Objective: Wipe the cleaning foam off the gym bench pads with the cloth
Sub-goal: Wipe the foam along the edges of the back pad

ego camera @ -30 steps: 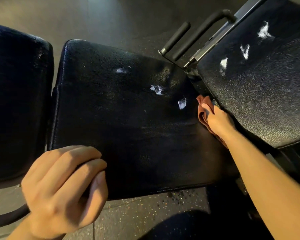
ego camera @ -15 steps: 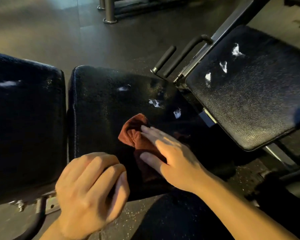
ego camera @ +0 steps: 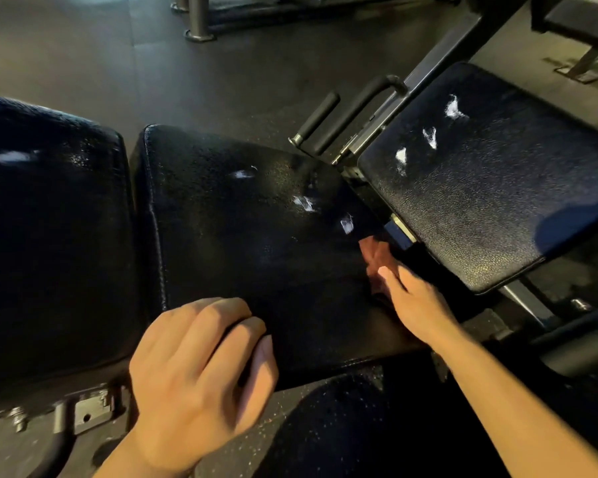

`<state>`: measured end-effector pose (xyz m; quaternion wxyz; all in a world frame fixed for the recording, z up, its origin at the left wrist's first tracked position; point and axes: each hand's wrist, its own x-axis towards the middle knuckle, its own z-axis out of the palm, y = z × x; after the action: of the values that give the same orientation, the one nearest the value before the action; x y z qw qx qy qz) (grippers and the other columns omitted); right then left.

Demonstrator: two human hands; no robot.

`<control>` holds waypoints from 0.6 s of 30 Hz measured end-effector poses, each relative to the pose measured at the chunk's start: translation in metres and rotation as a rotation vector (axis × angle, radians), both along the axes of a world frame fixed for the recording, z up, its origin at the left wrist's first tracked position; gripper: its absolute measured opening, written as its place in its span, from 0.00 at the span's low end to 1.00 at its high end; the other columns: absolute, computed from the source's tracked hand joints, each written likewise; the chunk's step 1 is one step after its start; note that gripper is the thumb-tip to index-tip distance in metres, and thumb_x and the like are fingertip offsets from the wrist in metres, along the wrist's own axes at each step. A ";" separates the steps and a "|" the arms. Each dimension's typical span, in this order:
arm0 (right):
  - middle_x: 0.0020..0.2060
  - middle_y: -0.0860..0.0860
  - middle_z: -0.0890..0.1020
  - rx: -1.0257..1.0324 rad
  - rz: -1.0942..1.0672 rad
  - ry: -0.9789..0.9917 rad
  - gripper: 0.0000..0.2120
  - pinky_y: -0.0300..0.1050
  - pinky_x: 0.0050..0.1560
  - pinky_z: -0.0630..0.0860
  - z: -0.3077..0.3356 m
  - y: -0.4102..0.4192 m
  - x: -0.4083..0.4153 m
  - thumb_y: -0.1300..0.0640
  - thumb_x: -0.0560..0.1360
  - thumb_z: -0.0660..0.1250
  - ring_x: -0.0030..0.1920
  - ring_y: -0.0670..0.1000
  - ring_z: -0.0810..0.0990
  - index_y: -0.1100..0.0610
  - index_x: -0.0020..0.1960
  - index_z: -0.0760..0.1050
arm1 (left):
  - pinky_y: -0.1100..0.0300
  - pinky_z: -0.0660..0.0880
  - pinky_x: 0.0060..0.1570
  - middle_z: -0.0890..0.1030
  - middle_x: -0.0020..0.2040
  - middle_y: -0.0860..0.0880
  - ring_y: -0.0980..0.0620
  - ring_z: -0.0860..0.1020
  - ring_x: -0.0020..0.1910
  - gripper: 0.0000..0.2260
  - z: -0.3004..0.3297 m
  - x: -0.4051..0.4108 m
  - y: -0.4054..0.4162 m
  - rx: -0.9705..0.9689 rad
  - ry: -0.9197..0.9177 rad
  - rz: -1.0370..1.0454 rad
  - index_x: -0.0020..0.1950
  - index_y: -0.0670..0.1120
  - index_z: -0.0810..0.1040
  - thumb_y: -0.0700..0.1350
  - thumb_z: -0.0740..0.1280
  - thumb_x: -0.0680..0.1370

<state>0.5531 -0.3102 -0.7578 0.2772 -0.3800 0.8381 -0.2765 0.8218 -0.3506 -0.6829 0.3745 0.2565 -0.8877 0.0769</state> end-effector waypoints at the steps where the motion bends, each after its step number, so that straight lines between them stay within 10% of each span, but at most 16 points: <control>1: 0.63 0.47 0.76 -0.050 0.036 -0.009 0.19 0.39 0.56 0.65 0.012 0.002 0.016 0.47 0.82 0.54 0.65 0.52 0.72 0.49 0.70 0.70 | 0.55 0.72 0.36 0.82 0.40 0.44 0.44 0.80 0.37 0.13 0.003 -0.001 0.000 0.008 0.015 0.011 0.37 0.41 0.84 0.43 0.64 0.76; 5: 0.66 0.44 0.73 -0.181 0.291 -0.089 0.20 0.31 0.60 0.59 0.056 0.002 0.081 0.46 0.81 0.55 0.68 0.45 0.68 0.50 0.71 0.69 | 0.55 0.70 0.36 0.81 0.41 0.44 0.46 0.78 0.37 0.13 0.002 0.000 0.001 0.004 0.033 0.018 0.38 0.40 0.82 0.44 0.63 0.78; 12: 0.57 0.51 0.82 -0.429 0.128 -1.131 0.18 0.46 0.62 0.74 0.096 0.003 0.085 0.45 0.78 0.59 0.60 0.49 0.79 0.52 0.63 0.76 | 0.66 0.64 0.57 0.72 0.51 0.44 0.45 0.73 0.50 0.08 0.001 0.001 0.002 0.025 0.202 -0.028 0.50 0.42 0.71 0.47 0.59 0.80; 18: 0.65 0.52 0.74 -0.092 -0.103 -0.210 0.22 0.53 0.64 0.67 0.061 -0.013 0.020 0.41 0.82 0.48 0.64 0.57 0.73 0.52 0.67 0.68 | 0.63 0.65 0.43 0.75 0.45 0.43 0.48 0.73 0.43 0.06 0.001 0.000 0.002 -0.033 0.175 0.007 0.47 0.43 0.72 0.46 0.62 0.78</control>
<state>0.5733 -0.3229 -0.6964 0.3313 -0.3174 0.8093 -0.3667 0.8214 -0.3489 -0.6821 0.4545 0.2590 -0.8494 0.0700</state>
